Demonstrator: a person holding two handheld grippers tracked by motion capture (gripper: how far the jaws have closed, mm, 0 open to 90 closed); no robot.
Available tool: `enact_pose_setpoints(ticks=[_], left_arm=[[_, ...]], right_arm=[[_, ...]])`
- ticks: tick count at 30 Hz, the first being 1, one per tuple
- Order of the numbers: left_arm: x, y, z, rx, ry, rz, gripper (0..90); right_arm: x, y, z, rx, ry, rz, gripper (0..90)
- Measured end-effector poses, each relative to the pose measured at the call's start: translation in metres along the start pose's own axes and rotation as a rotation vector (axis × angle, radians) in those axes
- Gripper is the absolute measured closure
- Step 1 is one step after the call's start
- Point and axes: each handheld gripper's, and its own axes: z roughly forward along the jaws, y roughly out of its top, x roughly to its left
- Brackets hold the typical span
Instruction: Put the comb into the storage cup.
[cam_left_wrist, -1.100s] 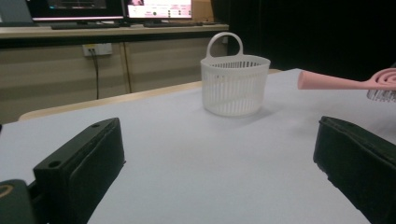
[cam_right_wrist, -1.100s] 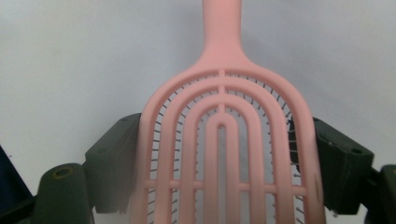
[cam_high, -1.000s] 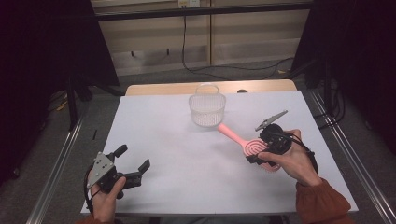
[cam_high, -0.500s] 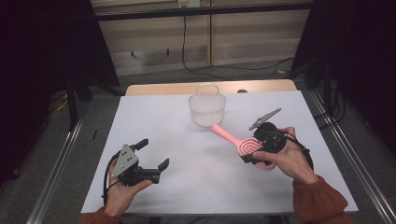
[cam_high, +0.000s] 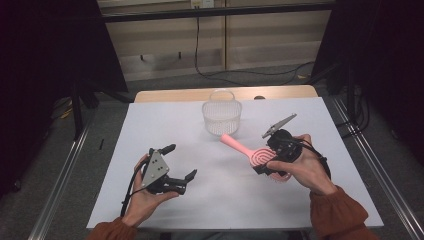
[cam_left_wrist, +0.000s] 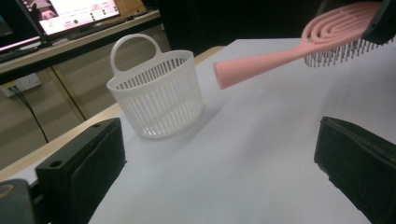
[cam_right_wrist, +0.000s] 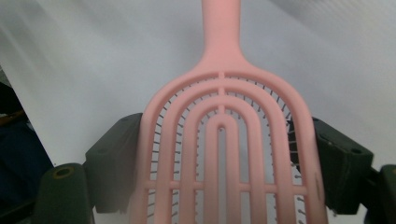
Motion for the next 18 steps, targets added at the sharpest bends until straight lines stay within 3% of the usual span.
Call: enact_pose_setpoints(ticks=[4,6,10,18], left_arm=[[-0.003,0.002,0.009,-0.005,-0.004,0.033,3.2],[-0.005,0.004,0.014,-0.011,-0.017,0.078,5.7],[-0.012,0.007,0.028,-0.001,-0.036,0.127,6.4],[-0.024,0.015,0.054,0.021,-0.028,0.243,8.5]], right_arm=[[0.002,0.004,0.003,0.0,0.017,-0.01,20.5],[0.004,0.005,0.004,0.0,0.022,-0.016,20.4],[0.006,0.009,0.006,-0.005,0.027,-0.023,20.5],[0.012,0.015,0.009,-0.005,0.046,-0.046,20.5]])
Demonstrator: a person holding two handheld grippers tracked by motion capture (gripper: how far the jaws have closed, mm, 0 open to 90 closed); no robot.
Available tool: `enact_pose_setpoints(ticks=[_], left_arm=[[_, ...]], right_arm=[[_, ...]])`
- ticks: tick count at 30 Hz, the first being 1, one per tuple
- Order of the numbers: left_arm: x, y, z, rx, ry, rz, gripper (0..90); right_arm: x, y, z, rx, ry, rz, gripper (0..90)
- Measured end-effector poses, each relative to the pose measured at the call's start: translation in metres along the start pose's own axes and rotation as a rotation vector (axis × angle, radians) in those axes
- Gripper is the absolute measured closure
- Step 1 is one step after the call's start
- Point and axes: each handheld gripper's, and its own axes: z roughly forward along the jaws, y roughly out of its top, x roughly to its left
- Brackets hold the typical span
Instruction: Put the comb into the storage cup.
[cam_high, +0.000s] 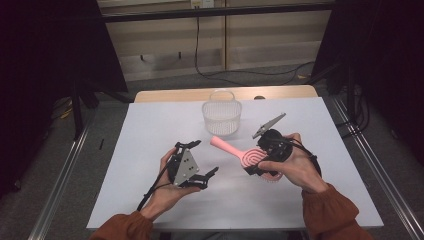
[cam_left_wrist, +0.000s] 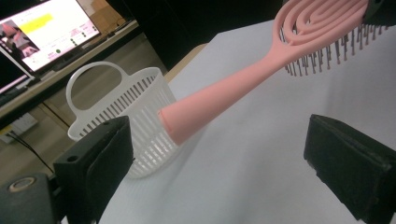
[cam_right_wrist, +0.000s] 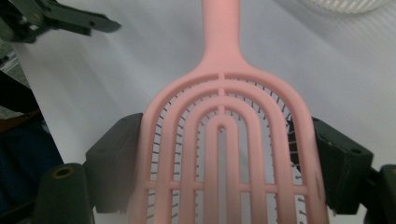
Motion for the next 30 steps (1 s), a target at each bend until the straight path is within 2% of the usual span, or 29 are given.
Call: enact_pose_setpoints(ticks=[3,7,10,18,24,28,30], left_arm=[[-0.003,0.003,0.008,0.007,-0.004,0.024,10.1],[-0.007,0.005,0.015,0.006,0.001,0.024,11.5],[-0.008,0.007,0.018,0.004,0.007,0.041,11.6],[-0.009,0.007,0.029,0.019,0.026,0.124,14.3],[-0.012,0.01,0.034,0.014,0.031,0.143,16.9],[-0.014,0.011,0.033,0.007,0.052,0.191,18.3],[-0.015,0.011,0.034,0.01,0.048,0.214,19.4]], right_arm=[[0.001,0.001,0.0,-0.002,0.005,-0.001,20.5],[0.003,0.003,0.0,-0.004,0.007,-0.004,20.5],[0.003,0.003,0.001,-0.002,0.012,-0.01,20.5],[0.005,0.007,0.006,0.006,0.022,-0.012,20.5],[0.007,0.01,0.008,0.004,0.025,-0.017,20.5],[0.008,0.012,0.008,0.004,0.031,-0.014,20.5],[0.008,0.014,0.008,0.005,0.033,-0.019,20.5]])
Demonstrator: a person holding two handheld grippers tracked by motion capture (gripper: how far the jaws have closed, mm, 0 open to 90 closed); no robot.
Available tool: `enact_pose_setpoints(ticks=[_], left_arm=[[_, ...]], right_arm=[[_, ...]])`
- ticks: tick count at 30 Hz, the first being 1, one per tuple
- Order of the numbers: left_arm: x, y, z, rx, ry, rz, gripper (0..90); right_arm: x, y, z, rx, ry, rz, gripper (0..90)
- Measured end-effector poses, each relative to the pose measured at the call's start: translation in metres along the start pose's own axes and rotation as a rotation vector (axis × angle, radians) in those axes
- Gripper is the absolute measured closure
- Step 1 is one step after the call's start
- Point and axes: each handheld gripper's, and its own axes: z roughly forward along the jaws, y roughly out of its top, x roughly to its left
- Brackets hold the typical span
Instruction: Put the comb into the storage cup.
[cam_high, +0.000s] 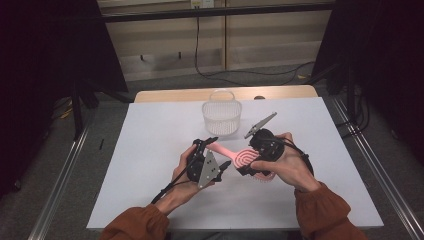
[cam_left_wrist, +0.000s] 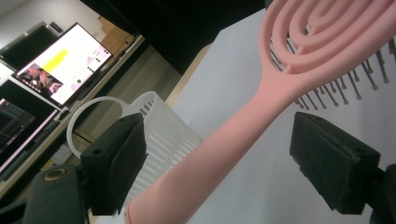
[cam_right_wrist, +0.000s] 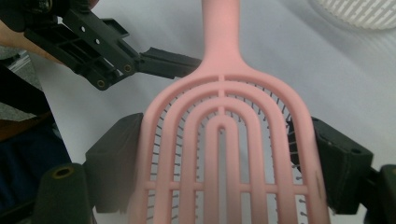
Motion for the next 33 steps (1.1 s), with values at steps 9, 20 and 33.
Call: enact_pose_setpoints(ticks=[9,20,33], left_arm=[[-0.004,0.001,0.0,0.011,0.039,0.087,26.9],[-0.015,0.005,0.0,0.02,0.04,0.262,42.7],[-0.021,0.003,0.004,0.02,0.047,0.352,60.4]], right_arm=[[0.002,0.005,0.005,0.018,0.017,-0.01,20.5],[0.004,0.008,0.008,0.025,0.023,-0.024,20.5],[0.004,0.009,0.009,0.016,0.029,-0.013,20.5]])
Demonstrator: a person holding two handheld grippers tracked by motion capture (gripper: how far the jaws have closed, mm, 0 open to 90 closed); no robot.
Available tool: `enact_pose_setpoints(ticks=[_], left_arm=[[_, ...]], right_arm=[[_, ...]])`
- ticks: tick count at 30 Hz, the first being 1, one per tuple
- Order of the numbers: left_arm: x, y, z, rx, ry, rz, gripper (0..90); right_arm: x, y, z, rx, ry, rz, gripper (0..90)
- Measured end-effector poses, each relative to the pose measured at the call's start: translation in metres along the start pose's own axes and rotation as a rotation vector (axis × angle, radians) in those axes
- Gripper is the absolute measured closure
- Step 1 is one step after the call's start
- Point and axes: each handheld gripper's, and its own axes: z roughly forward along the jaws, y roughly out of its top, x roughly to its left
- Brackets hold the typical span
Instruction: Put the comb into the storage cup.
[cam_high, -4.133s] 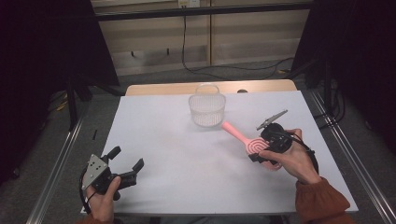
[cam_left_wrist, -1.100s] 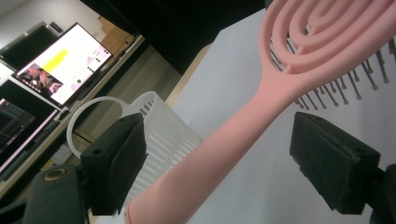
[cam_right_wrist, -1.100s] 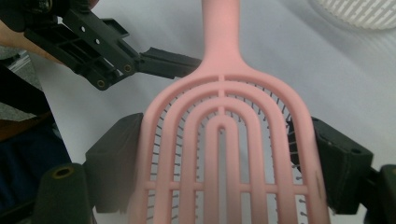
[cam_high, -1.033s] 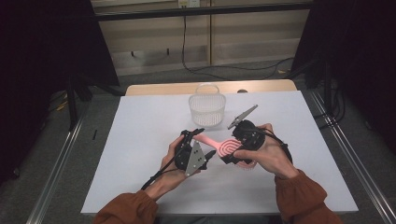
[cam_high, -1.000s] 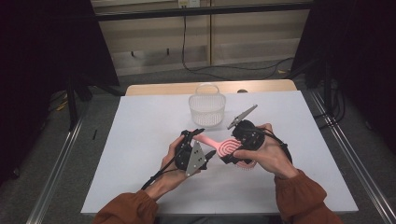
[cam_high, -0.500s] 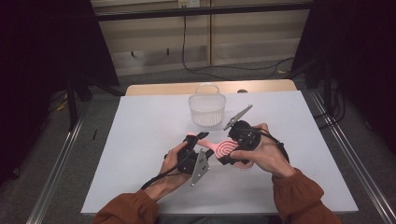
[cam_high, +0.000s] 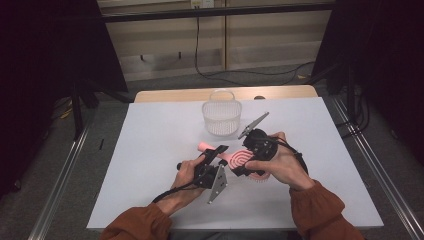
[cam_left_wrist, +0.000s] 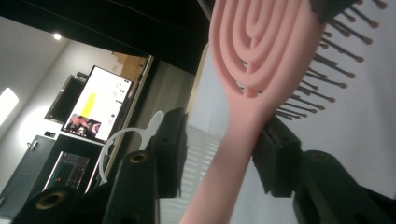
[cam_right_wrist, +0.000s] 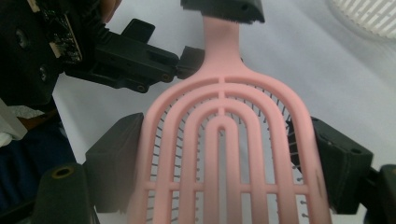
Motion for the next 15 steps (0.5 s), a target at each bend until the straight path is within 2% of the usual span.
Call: enact_pose_setpoints(ticks=[1,3,15], left_arm=[[0.0003,0.0007,-0.0001,0.0,-0.002,0.018,62.0],[-0.0003,0.001,0.0004,0.001,-0.007,0.026,64.9],[-0.0026,-0.0002,0.0017,0.005,-0.032,0.03,73.6]], right_arm=[[-0.0003,-0.0001,-0.0003,0.0,-0.001,-0.001,20.5],[-0.0001,-0.0002,-0.0008,0.002,-0.003,0.0,20.5],[-0.0014,0.0026,0.0006,0.009,-0.003,0.009,20.5]])
